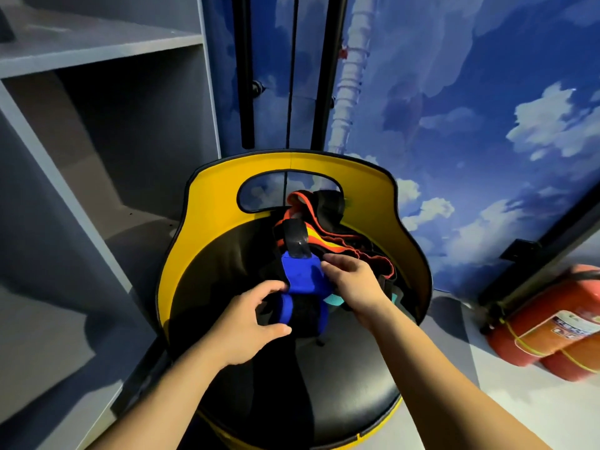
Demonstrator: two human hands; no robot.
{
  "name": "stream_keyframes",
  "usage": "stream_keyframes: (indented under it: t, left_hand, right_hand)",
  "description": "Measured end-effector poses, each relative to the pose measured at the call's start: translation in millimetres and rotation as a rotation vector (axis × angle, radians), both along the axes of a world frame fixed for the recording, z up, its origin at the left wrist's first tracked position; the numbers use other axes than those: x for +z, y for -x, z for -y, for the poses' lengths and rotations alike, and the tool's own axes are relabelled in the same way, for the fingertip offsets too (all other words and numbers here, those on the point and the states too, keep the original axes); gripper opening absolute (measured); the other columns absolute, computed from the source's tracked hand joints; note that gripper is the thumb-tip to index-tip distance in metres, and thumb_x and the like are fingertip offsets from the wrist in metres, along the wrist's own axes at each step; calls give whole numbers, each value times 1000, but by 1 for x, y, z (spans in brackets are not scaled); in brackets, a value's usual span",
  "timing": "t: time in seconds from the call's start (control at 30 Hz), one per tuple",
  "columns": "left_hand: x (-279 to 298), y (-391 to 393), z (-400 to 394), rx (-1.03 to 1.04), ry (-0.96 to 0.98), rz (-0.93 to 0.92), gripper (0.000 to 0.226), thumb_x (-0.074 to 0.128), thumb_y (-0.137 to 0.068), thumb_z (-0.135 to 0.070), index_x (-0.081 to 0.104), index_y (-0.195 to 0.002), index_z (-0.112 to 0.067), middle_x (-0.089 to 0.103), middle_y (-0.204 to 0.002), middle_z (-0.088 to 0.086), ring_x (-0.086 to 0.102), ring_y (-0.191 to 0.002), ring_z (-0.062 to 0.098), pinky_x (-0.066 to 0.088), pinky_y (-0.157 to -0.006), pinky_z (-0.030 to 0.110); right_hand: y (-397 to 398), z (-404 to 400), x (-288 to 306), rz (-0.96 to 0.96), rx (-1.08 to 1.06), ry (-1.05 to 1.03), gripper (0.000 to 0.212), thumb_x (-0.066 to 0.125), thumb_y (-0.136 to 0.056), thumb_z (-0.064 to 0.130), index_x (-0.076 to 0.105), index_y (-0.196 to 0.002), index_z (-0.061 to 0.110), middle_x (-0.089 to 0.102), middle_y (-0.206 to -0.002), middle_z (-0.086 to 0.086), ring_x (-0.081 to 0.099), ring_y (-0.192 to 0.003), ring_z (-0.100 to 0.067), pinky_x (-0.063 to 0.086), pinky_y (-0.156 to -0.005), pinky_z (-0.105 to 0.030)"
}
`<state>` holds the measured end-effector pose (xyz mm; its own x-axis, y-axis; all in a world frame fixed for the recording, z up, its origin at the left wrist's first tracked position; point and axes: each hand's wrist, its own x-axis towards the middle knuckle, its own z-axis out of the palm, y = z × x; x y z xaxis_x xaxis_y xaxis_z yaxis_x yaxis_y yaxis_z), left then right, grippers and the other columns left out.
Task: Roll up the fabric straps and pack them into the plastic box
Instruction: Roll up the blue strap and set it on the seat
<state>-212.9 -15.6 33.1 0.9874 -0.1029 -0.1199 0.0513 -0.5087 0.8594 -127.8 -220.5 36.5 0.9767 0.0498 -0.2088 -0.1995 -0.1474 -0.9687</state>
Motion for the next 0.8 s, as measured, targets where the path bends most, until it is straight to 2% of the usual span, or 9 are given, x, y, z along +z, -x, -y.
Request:
stream_keyframes:
  t: [0.07,0.17,0.3,0.43,0.57,0.63,0.67,0.73,0.8]
  left_hand:
    - [-3,-1,-3,0,-16,-22,66,83,-80,-20,46,-123,-53,49,-133,-22,41,-125,3,34,-102,21]
    - [-7,-2,-6,-1,-23,-42,68,85,-79,-22,48,-128,-49,50,-141,-18,42,-130,6,35,-107,24]
    - [-6,-1,-5,-18,-27,-44,64,85,-79,-20,50,-125,-46,50,-125,-28,44,-122,-4,34,-106,20]
    - [-7,-1,-3,23,2,-72,62,84,-79,-21,53,-129,-39,51,-125,-24,42,-124,-2,33,-106,23]
    - [-7,-4,-7,88,72,-111,61,84,-79,-24,55,-132,-37,52,-131,-19,42,-123,-1,35,-104,27]
    - [-7,-6,-8,124,139,-138,56,84,-79,-21,56,-124,-41,53,-127,-18,47,-122,3,45,-102,29]
    - [-6,-7,-8,148,204,-159,55,84,-80,-17,57,-121,-40,54,-126,-15,52,-120,7,53,-96,31]
    - [-6,-9,-7,203,331,-195,57,81,-81,-9,57,-127,-34,58,-122,-9,63,-109,14,62,-78,32]
    - [-5,-12,-8,268,419,-216,62,79,-82,-5,55,-133,-31,61,-120,-4,68,-103,21,63,-76,35]
  right_hand:
    - [-1,-2,1,-13,-16,-60,34,67,-96,18,63,-128,8,72,-116,-9,69,-104,-19,57,-88,-30]
    - [-2,-5,-2,-39,-36,-141,32,71,-93,23,67,-122,8,73,-110,-9,70,-101,-24,57,-82,-34]
    - [-3,-9,3,-50,-92,-276,26,71,-92,12,63,-114,1,73,-104,-16,70,-85,-18,55,-68,-29]
    - [-2,-12,11,14,-108,-260,22,73,-91,12,62,-110,10,72,-85,0,65,-63,-4,48,-52,-20]
    - [-3,-12,14,142,-105,-200,30,73,-92,23,66,-120,17,75,-89,0,68,-78,-6,53,-68,-22]
    - [-1,-13,17,220,-83,-165,28,69,-94,21,67,-121,13,74,-87,0,67,-77,-5,52,-68,-21]
    - [1,-14,18,264,-63,-138,26,68,-95,20,68,-120,11,73,-87,0,66,-77,-5,51,-68,-21]
    - [6,-17,24,367,4,-79,16,67,-96,19,73,-109,11,72,-88,2,66,-81,-7,50,-71,-21]
    - [7,-19,26,451,3,-28,4,72,-92,20,76,-91,20,70,-91,-1,65,-86,-9,50,-77,-26]
